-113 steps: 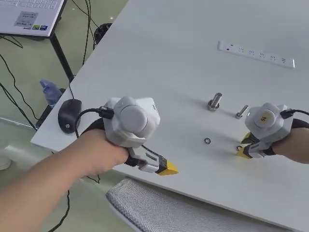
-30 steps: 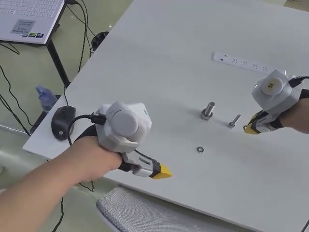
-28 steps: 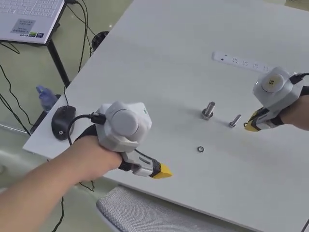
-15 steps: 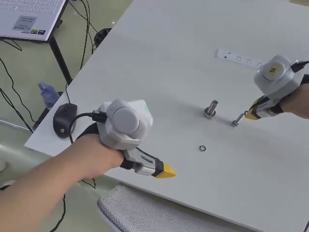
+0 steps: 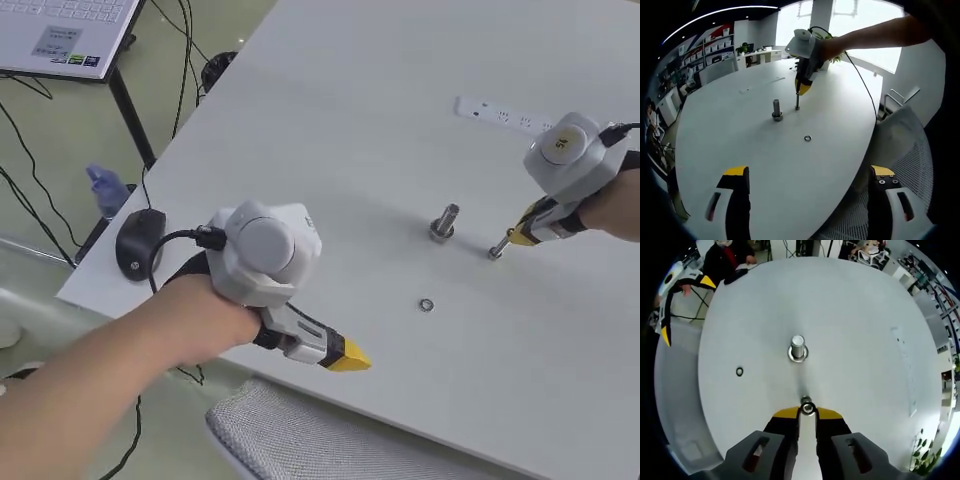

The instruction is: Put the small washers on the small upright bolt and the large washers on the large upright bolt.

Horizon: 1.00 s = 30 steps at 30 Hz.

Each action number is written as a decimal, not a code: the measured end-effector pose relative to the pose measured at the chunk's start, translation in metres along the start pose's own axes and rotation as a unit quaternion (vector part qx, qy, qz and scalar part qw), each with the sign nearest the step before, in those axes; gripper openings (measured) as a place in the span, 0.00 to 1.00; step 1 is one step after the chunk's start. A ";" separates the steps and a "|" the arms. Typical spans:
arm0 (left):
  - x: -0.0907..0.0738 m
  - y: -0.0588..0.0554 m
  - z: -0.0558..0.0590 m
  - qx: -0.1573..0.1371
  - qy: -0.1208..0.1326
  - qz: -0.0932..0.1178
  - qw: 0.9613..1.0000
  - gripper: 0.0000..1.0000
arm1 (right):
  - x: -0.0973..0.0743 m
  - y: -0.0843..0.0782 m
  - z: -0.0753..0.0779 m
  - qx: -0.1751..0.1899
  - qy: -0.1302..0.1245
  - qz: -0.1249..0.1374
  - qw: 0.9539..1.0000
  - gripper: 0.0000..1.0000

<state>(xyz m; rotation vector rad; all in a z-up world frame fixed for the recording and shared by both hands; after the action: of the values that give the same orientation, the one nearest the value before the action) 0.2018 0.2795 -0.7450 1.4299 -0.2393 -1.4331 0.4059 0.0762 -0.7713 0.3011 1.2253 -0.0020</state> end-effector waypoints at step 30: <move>-0.004 -0.011 -0.002 -0.007 0.000 -0.020 1.000 0.92 | 0.031 -0.006 -0.012 -0.025 0.004 -0.007 1.000 0.12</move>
<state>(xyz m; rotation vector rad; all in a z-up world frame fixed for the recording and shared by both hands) 0.1967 0.2883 -0.7509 1.4305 -0.2023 -1.4639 0.4041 0.0778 -0.8056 0.2497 1.2334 0.0183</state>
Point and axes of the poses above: the centre of the closed fingertips' face, and the gripper's own axes: x roughly forward along the fingers, z roughly to its right, y roughly out of its top, the point moved 4 cm from there along -x, roughly backward along the fingers, and after that the axes turned 14 degrees about -y, right-handed, at the moved point
